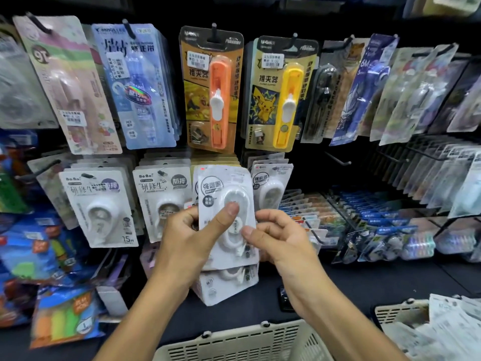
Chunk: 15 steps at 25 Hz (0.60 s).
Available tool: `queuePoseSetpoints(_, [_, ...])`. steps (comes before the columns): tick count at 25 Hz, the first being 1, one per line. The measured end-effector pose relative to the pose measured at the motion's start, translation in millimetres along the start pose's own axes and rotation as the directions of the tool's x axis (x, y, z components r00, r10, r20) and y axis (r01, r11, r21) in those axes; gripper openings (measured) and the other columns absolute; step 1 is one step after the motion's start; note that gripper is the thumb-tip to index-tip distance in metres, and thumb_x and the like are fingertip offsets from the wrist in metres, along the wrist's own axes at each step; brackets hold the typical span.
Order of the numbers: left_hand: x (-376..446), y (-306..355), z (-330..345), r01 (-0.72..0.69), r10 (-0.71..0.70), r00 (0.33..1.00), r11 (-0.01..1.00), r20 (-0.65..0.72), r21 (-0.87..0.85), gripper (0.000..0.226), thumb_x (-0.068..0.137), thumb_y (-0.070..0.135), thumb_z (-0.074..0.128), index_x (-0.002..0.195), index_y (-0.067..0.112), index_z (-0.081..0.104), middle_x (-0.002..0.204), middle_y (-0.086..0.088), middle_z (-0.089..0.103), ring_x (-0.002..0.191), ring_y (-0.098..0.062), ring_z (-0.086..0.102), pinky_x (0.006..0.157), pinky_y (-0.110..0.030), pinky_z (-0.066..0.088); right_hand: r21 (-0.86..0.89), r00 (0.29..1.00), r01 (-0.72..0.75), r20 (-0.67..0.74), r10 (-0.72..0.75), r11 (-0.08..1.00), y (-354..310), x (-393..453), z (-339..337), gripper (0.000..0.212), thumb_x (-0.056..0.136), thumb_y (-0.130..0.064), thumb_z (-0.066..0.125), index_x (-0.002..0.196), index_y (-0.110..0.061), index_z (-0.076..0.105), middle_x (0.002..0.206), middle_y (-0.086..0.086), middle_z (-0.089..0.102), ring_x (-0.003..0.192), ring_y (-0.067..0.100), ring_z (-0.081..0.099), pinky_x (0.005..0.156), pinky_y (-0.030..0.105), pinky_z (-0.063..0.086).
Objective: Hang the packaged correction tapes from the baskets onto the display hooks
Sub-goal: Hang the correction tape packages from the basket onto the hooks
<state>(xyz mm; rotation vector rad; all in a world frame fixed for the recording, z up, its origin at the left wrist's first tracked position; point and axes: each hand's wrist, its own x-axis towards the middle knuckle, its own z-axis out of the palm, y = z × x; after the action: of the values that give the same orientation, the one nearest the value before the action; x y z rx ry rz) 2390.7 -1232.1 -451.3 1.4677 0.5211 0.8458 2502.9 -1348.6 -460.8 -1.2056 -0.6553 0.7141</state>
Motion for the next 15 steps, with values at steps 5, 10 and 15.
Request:
queuePoseSetpoints(5, [0,-4,-2,0.004,-0.001,0.991,1.000,0.136,-0.018,0.042,0.061,0.053,0.083,0.095,0.028,0.082,0.101,-0.001,0.081,0.094,-0.021,0.078,0.079,-0.031,0.059,-0.096,0.998,-0.029,-0.053,0.024,0.995,-13,3,-16,0.021,0.085,-0.010,0.071,0.105,-0.017,0.073,0.097,0.020,0.074,0.078,0.024,0.070,0.067,0.037,0.056])
queuePoseSetpoints(10, [11,-7,-9,0.047,-0.049,0.995,0.998,0.083,0.031,0.038,0.065,0.025,0.075,0.101,0.036,0.081,0.113,0.013,0.078,0.115,-0.009,0.069,0.105,-0.041,0.051,-0.063,0.977,-0.061,-0.209,0.047,0.996,-12,11,-30,0.009,0.090,-0.007,0.059,0.084,-0.004,0.065,0.074,0.001,0.072,0.051,0.015,0.061,0.037,0.025,0.043])
queuePoseSetpoints(15, [12,-7,-19,0.014,-0.015,0.999,1.000,0.037,0.022,0.041,0.076,0.016,0.083,0.106,0.044,0.078,0.122,0.022,0.072,0.128,-0.010,0.060,0.113,-0.048,0.046,-0.192,0.926,0.022,-0.365,-0.092,0.981,-14,22,-50,0.014,0.094,-0.017,0.064,0.107,-0.023,0.063,0.082,-0.015,0.075,0.056,0.017,0.069,0.042,0.031,0.052])
